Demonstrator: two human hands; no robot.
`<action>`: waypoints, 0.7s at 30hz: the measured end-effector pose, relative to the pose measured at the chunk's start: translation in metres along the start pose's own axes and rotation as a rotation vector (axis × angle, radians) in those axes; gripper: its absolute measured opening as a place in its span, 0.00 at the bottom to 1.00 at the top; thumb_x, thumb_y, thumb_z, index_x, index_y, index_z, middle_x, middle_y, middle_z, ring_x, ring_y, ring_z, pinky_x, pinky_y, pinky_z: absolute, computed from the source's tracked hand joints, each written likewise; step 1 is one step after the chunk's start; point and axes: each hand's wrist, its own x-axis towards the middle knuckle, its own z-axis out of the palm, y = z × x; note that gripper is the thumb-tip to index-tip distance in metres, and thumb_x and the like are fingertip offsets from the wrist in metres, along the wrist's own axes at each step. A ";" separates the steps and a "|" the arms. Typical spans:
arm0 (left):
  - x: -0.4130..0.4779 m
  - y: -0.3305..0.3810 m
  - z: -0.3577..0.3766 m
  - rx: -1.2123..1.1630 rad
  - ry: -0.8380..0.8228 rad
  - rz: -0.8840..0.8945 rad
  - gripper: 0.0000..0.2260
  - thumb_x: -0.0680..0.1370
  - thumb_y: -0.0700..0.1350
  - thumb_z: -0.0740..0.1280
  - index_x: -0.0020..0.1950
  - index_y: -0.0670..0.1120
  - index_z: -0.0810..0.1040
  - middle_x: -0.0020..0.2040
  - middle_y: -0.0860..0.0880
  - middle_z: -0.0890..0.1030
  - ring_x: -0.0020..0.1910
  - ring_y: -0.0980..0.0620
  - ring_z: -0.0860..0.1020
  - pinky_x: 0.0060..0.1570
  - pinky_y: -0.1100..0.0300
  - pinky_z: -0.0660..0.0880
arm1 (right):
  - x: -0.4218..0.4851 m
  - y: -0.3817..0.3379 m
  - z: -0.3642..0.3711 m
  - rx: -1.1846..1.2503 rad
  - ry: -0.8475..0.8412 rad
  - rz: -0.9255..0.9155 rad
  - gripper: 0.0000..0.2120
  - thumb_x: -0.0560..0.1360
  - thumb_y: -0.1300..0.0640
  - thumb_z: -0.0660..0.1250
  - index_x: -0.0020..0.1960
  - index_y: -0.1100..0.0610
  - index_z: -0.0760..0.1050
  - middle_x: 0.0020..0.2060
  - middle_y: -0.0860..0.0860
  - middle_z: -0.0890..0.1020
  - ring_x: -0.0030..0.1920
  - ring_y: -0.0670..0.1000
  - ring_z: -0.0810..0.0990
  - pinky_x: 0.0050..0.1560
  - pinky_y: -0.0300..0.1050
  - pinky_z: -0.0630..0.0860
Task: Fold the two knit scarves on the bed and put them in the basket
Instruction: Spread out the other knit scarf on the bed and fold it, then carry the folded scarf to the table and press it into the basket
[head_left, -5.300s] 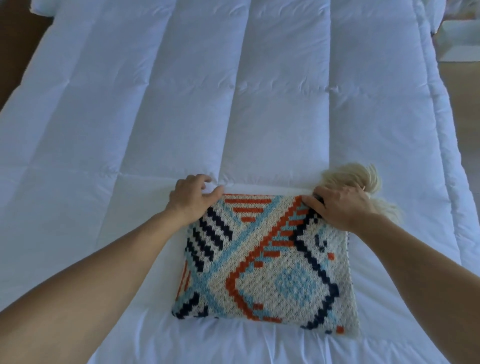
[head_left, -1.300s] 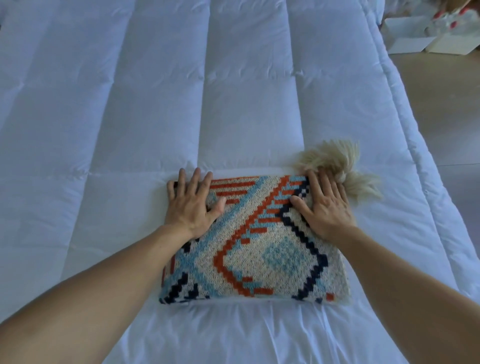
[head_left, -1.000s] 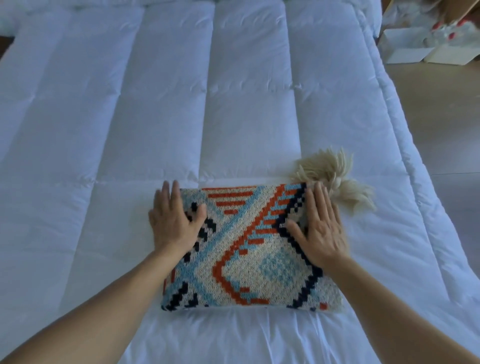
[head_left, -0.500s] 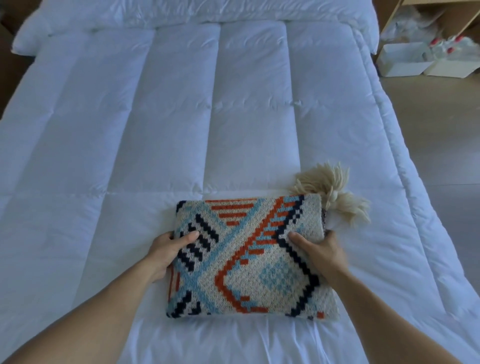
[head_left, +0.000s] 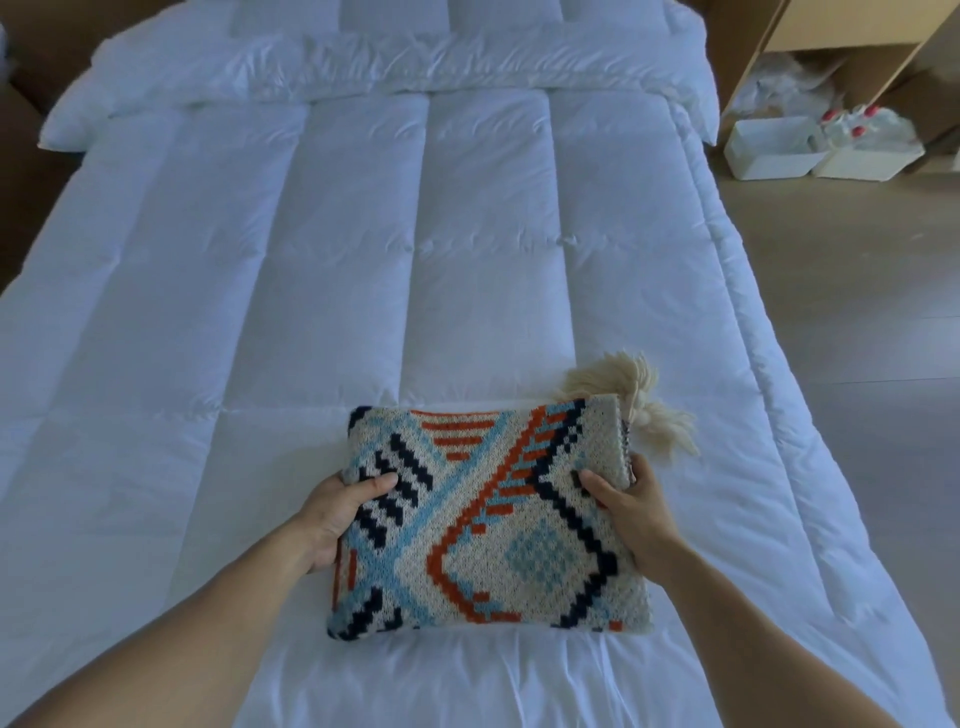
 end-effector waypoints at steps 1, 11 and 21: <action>-0.007 0.007 0.001 0.018 0.000 0.011 0.24 0.68 0.45 0.75 0.62 0.41 0.77 0.51 0.38 0.85 0.50 0.37 0.83 0.52 0.42 0.79 | -0.008 -0.007 -0.001 0.001 0.019 -0.017 0.24 0.72 0.55 0.75 0.63 0.53 0.68 0.48 0.57 0.84 0.39 0.57 0.86 0.37 0.55 0.83; -0.106 0.084 -0.002 0.148 -0.094 0.157 0.17 0.73 0.42 0.73 0.60 0.39 0.78 0.48 0.38 0.85 0.45 0.39 0.84 0.44 0.47 0.81 | -0.121 -0.073 -0.013 0.049 0.144 -0.148 0.23 0.74 0.56 0.73 0.64 0.50 0.67 0.45 0.53 0.82 0.33 0.48 0.84 0.26 0.42 0.79; -0.220 0.138 0.016 0.330 -0.270 0.219 0.20 0.72 0.45 0.74 0.61 0.39 0.77 0.53 0.36 0.83 0.51 0.35 0.82 0.56 0.38 0.76 | -0.266 -0.104 -0.046 0.147 0.256 -0.295 0.24 0.73 0.56 0.74 0.65 0.53 0.69 0.51 0.58 0.83 0.45 0.58 0.85 0.42 0.60 0.83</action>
